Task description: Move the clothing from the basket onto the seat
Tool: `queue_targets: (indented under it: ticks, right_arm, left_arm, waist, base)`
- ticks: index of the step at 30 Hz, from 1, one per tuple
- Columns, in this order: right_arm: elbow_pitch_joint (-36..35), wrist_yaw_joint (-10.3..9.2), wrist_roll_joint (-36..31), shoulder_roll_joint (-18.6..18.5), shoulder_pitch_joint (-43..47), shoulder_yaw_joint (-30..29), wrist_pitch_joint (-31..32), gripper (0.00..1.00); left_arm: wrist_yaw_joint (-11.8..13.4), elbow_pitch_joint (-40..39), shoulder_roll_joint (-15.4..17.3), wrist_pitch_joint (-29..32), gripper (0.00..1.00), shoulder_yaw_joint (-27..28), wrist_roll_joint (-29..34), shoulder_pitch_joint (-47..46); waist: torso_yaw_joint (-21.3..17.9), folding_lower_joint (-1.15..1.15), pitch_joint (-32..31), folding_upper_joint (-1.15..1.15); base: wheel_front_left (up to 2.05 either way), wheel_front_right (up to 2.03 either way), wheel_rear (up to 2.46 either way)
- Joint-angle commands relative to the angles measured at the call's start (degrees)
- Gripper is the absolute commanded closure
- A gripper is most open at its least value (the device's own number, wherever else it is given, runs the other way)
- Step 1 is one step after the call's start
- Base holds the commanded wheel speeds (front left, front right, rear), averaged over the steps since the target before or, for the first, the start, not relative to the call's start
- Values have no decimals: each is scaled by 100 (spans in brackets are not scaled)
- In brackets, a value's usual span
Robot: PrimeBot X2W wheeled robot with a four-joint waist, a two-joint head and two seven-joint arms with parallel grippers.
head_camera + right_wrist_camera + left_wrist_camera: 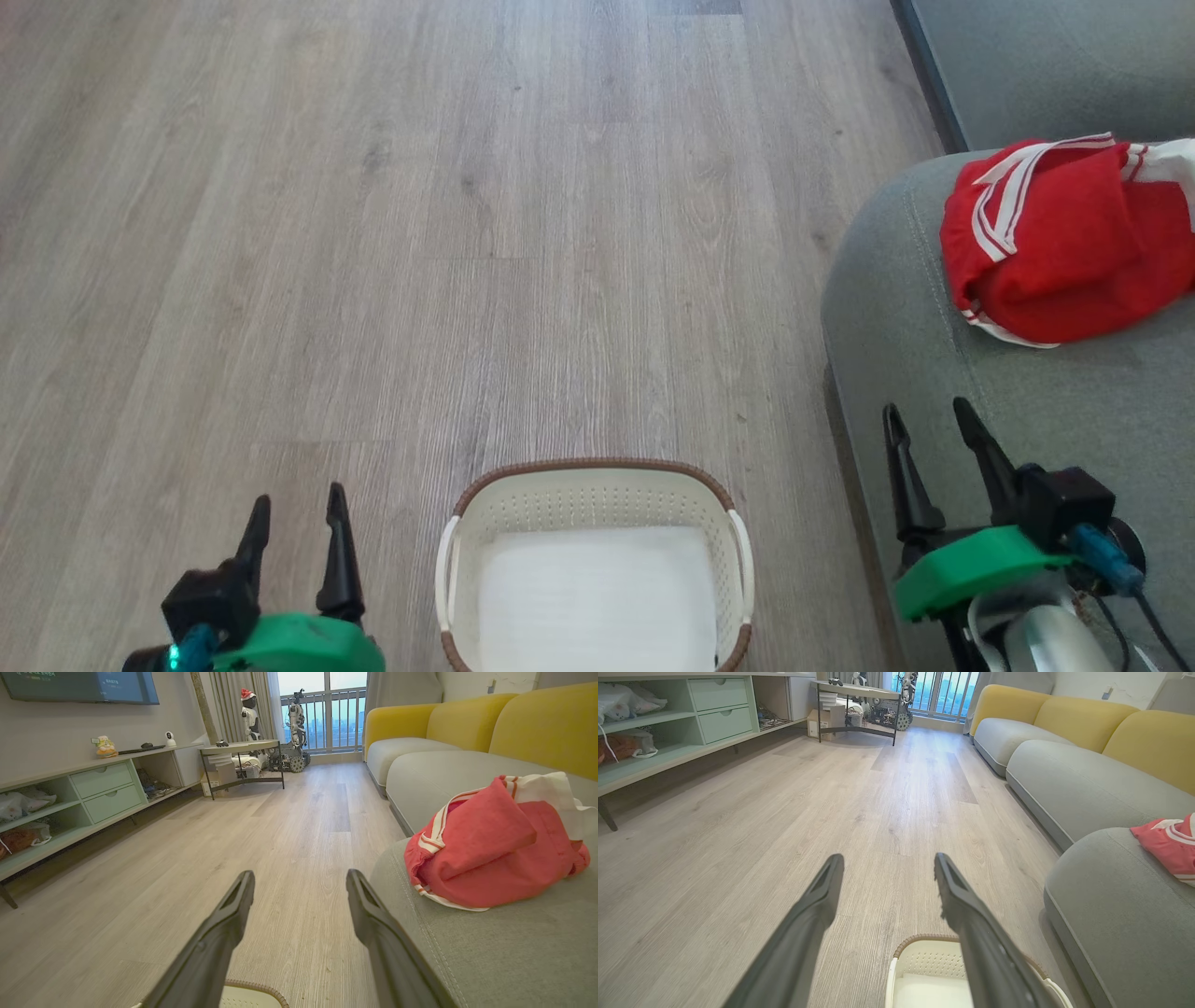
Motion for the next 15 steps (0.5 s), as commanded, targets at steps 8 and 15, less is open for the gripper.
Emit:
queue_targets:
  ticks: [8, 15]
  right_arm:
    - [-145, -2, 43, 23, -104, 133, -38, 0]
    - [470, 0, 38, 4, 160, 6, 15, 100]
  left_arm:
    - [-70, -50, -11, -71, 0, 312, 99, -144]
    - [-79, 528, -112, 23, 100, 55, 43, 115]
  waist:
    - [10, 0, -26, 0]
    - [10, 0, -30, 0]
  base:
    - [0, 0, 0]
    - [0, 0, 0]
